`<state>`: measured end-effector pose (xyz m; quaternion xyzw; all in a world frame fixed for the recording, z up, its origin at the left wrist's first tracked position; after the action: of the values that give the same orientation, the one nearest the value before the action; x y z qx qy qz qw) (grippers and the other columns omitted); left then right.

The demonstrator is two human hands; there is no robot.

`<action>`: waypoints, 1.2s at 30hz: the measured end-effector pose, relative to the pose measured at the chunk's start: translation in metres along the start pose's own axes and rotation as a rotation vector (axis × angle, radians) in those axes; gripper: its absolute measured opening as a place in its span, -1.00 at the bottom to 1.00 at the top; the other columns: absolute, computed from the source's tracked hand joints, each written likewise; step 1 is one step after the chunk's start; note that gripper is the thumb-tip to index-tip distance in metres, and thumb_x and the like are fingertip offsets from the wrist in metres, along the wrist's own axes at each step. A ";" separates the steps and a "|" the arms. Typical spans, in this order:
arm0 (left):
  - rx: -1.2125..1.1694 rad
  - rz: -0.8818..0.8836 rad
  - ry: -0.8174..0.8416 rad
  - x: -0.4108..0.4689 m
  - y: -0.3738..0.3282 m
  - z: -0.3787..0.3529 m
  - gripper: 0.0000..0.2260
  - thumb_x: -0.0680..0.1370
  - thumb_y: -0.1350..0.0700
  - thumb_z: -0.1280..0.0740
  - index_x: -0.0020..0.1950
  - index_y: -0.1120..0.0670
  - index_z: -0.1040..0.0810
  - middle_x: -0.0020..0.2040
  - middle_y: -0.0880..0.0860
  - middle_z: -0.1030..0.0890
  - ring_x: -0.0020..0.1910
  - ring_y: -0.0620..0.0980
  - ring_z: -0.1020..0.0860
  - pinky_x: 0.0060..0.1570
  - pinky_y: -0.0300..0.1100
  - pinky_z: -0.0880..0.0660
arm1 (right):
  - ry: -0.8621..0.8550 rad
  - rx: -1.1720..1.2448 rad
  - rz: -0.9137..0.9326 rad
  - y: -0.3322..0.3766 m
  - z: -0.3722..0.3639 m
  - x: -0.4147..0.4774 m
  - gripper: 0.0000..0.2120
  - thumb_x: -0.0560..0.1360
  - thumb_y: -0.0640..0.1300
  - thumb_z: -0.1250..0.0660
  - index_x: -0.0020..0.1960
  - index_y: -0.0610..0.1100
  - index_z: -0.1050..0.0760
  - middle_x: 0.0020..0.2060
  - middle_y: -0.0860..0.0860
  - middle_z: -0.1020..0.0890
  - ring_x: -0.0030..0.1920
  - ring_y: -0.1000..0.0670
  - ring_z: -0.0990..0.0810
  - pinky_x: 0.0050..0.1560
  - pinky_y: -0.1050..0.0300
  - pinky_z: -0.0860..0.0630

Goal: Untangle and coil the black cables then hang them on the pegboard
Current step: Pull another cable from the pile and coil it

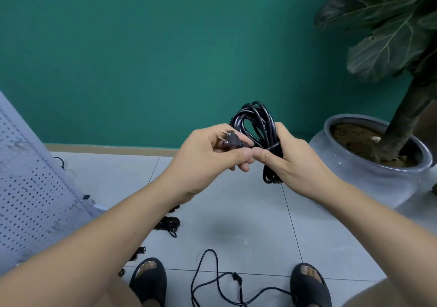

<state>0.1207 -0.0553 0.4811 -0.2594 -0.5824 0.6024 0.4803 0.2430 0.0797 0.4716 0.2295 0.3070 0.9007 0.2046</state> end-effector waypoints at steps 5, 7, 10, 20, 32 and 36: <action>-0.184 0.055 -0.060 -0.004 0.014 -0.009 -0.71 0.76 0.03 -0.27 0.12 0.12 -0.75 -0.21 0.02 -0.56 -0.22 -0.05 -0.45 -0.20 -0.22 -0.40 | -0.042 0.027 -0.023 -0.001 -0.004 -0.005 -0.55 0.46 0.45 -0.29 0.17 0.19 -0.34 -0.24 0.38 -0.59 -0.22 0.18 -0.57 -0.28 0.30 -0.39; -0.074 0.097 -0.116 -0.007 0.016 -0.010 -0.67 0.76 -0.04 -0.25 0.01 0.07 -0.75 -0.31 -0.01 -0.42 -0.29 -0.04 -0.33 -0.28 -0.22 -0.31 | -0.041 -0.008 -0.024 -0.002 -0.009 -0.008 -0.50 0.45 0.50 -0.28 0.20 0.22 -0.32 -0.20 0.36 -0.61 -0.20 0.16 -0.59 -0.26 0.22 -0.40; 0.063 0.140 -0.169 -0.009 0.010 -0.009 -0.65 0.73 -0.11 -0.30 -0.09 0.03 -0.74 -0.41 -0.04 -0.34 -0.36 -0.03 -0.27 -0.29 -0.14 -0.25 | -0.092 -0.036 -0.020 -0.001 -0.008 -0.010 -0.41 0.44 0.54 -0.29 0.29 0.22 -0.31 -0.21 0.28 -0.62 -0.20 0.13 -0.60 -0.23 0.09 -0.43; 0.040 0.288 -0.184 -0.001 0.023 -0.006 -0.62 0.60 -0.19 -0.46 -0.22 0.08 -0.75 -0.38 0.05 -0.42 -0.33 0.05 -0.34 -0.18 -0.08 -0.29 | -0.085 0.001 0.016 0.006 -0.005 -0.016 -0.27 0.48 0.24 -0.58 0.49 0.22 -0.26 -0.14 0.26 -0.67 -0.22 0.10 -0.68 -0.16 0.18 -0.54; -0.269 0.313 -0.242 0.006 0.041 -0.007 -0.61 0.47 -0.06 -0.64 0.14 0.00 -0.53 0.00 -0.07 -0.64 0.02 -0.07 -0.63 0.01 -0.09 -0.43 | -0.038 0.135 0.035 0.011 -0.009 -0.020 -0.25 0.46 0.14 -0.62 0.50 0.19 -0.28 -0.12 0.15 -0.73 -0.26 0.02 -0.72 -0.14 0.13 -0.62; -0.387 0.220 0.023 0.012 0.025 -0.022 -0.65 0.65 0.12 -0.43 0.43 0.13 -0.58 0.25 0.04 -0.69 0.21 0.01 -0.63 0.34 0.01 -0.47 | 0.015 0.303 0.018 0.023 -0.011 -0.022 -0.34 0.44 0.05 -0.64 0.38 0.23 -0.32 -0.12 0.07 -0.73 -0.31 -0.08 -0.71 -0.27 0.03 -0.64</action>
<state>0.1280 -0.0312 0.4562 -0.4159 -0.6497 0.5250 0.3596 0.2496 0.0467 0.4726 0.2536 0.4388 0.8476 0.1570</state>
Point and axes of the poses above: each hand's wrist, its own x-axis towards the middle knuckle, its own z-axis out of the back of the hand, y = z × x, the point moved 8 cm from there along x, towards the middle knuckle
